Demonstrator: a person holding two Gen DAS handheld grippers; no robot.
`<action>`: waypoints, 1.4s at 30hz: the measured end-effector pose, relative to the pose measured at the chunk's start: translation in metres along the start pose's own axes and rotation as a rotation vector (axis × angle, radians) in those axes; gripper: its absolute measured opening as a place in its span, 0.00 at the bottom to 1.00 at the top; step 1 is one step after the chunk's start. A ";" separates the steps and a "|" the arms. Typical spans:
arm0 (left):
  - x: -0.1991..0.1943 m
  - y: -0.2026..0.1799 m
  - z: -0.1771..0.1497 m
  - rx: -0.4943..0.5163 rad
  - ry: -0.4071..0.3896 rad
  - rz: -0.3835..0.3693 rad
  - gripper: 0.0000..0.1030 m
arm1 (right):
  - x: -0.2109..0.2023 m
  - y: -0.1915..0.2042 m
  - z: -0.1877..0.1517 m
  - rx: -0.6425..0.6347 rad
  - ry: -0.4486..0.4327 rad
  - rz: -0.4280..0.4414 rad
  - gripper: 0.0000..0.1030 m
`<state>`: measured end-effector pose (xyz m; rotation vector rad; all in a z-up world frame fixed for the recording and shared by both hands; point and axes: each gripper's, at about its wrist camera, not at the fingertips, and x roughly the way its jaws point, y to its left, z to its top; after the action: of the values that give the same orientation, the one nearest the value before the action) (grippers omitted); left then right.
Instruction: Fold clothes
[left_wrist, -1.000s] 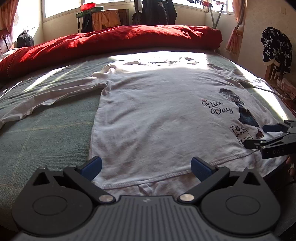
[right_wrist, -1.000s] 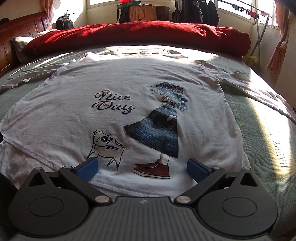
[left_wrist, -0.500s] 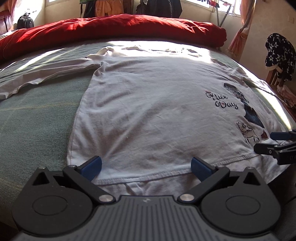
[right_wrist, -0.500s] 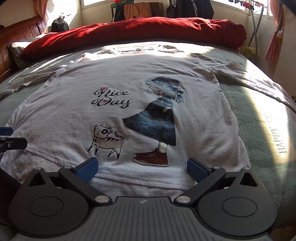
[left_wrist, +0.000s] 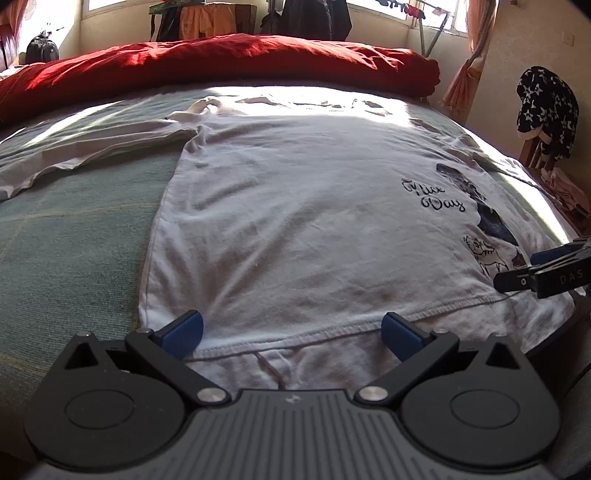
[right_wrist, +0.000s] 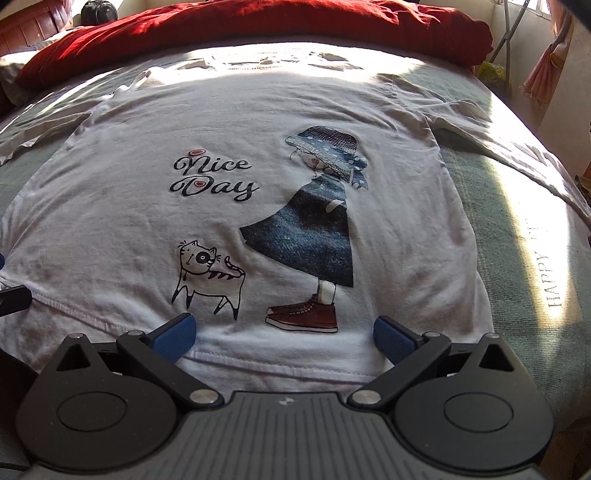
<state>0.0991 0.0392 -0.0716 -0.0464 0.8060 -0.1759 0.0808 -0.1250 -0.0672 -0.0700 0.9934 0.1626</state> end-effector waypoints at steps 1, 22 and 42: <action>0.000 0.000 0.000 -0.005 -0.001 0.000 0.99 | 0.000 0.000 0.001 0.000 0.003 -0.001 1.00; -0.007 0.011 0.039 -0.112 0.011 0.013 0.99 | -0.017 -0.019 0.065 -0.032 -0.160 0.199 1.00; 0.185 0.074 0.222 -0.424 0.115 -0.090 0.99 | 0.064 -0.034 0.122 0.008 -0.219 0.397 1.00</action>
<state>0.3954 0.0745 -0.0583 -0.4764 0.9461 -0.0905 0.2217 -0.1356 -0.0551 0.1518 0.7797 0.5190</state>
